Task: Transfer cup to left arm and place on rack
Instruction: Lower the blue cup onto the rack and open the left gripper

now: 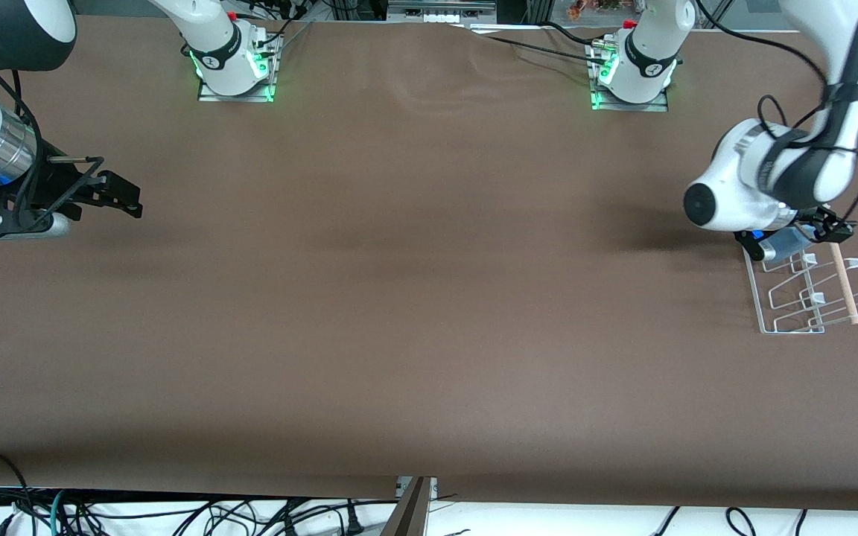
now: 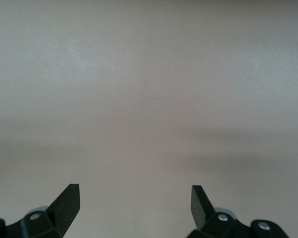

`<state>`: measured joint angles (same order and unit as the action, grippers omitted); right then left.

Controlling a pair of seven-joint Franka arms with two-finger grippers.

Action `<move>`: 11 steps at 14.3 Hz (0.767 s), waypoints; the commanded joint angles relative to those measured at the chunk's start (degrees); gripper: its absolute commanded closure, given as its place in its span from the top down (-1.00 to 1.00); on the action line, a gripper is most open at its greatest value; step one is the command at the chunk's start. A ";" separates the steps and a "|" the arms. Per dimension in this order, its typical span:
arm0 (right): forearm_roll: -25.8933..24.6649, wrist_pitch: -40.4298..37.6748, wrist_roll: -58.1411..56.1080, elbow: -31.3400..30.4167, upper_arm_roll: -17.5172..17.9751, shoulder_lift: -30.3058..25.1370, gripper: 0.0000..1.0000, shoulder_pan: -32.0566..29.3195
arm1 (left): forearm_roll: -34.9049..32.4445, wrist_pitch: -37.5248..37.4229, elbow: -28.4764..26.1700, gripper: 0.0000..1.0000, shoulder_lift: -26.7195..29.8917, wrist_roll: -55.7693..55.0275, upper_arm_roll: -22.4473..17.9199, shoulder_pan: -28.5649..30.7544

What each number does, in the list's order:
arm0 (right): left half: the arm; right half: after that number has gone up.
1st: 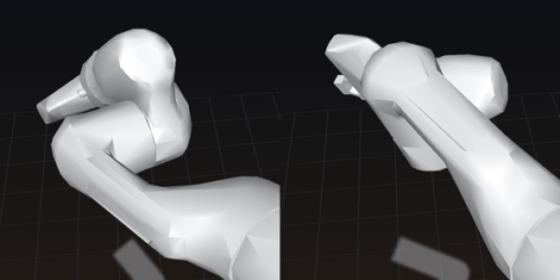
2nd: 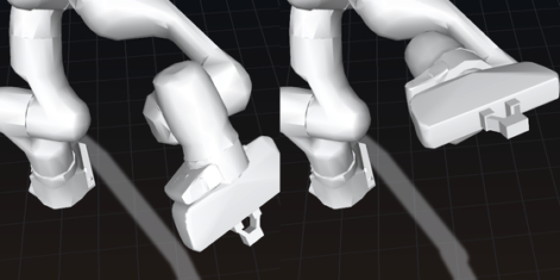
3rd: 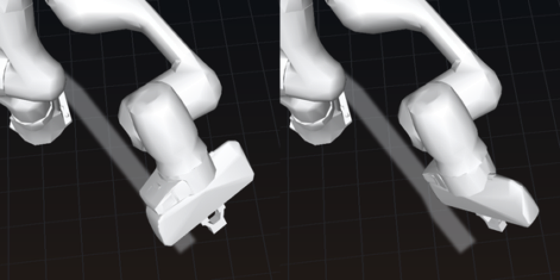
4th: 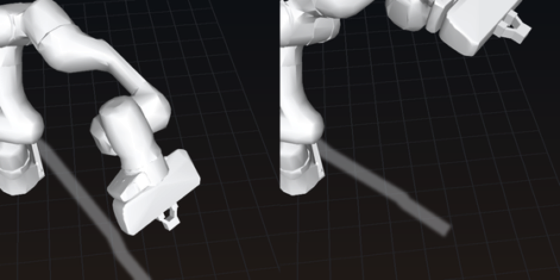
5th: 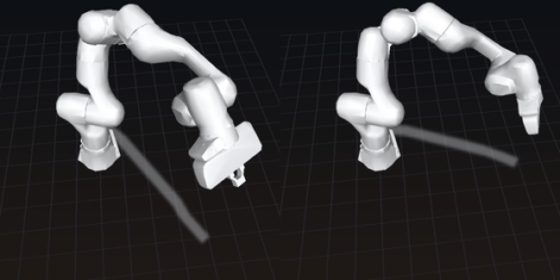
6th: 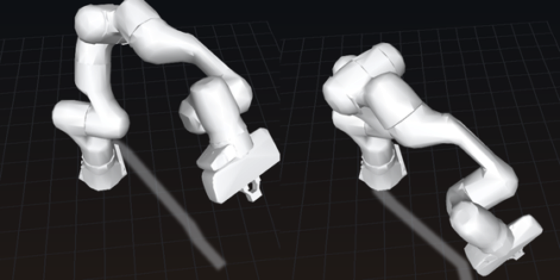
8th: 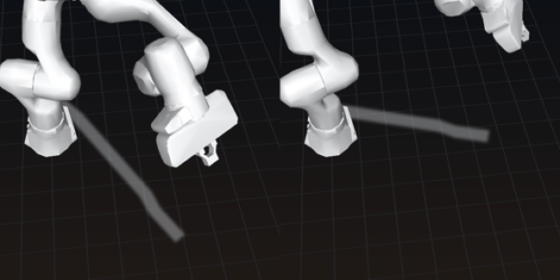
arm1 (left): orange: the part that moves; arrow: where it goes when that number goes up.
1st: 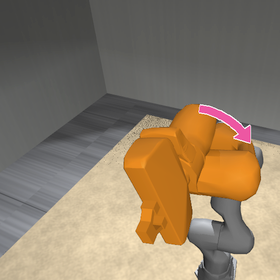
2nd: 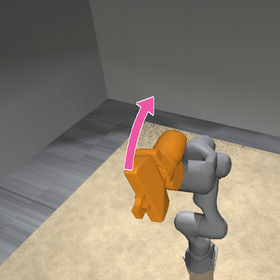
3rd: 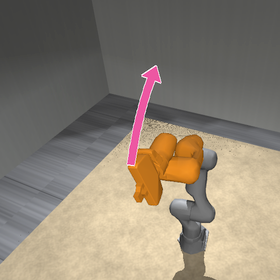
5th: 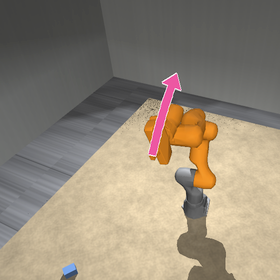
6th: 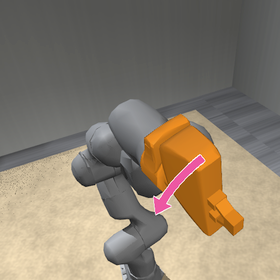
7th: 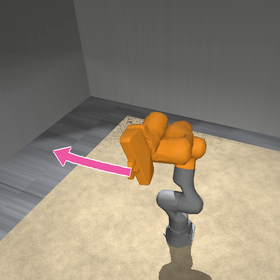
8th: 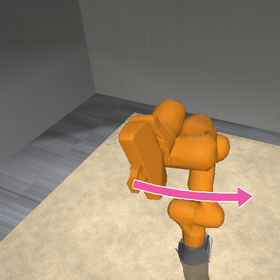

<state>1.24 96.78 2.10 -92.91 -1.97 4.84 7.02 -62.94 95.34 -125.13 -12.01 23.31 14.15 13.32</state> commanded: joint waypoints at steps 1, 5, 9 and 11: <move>-0.72 -1.68 -0.35 2.11 -0.22 0.17 0.99 1.33 | 17.34 -0.85 7.34 1.00 0.68 0.42 0.09 0.48; -0.63 -1.77 -0.52 2.64 -0.22 0.17 0.99 1.59 | 35.39 -6.90 17.79 1.00 -0.64 -3.61 0.26 -0.31; -0.63 -1.77 -0.52 2.64 -0.31 0.26 0.99 1.68 | 46.14 -11.93 33.87 1.00 -2.48 -4.42 0.35 -3.47; -0.72 -1.68 -0.52 2.64 -0.31 0.35 0.99 1.68 | 47.21 -11.93 39.41 1.00 -2.93 -4.42 0.35 -5.32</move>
<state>1.24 96.18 2.08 -91.43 -1.94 4.84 8.18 -17.38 86.00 -94.04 -11.98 19.45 14.62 9.61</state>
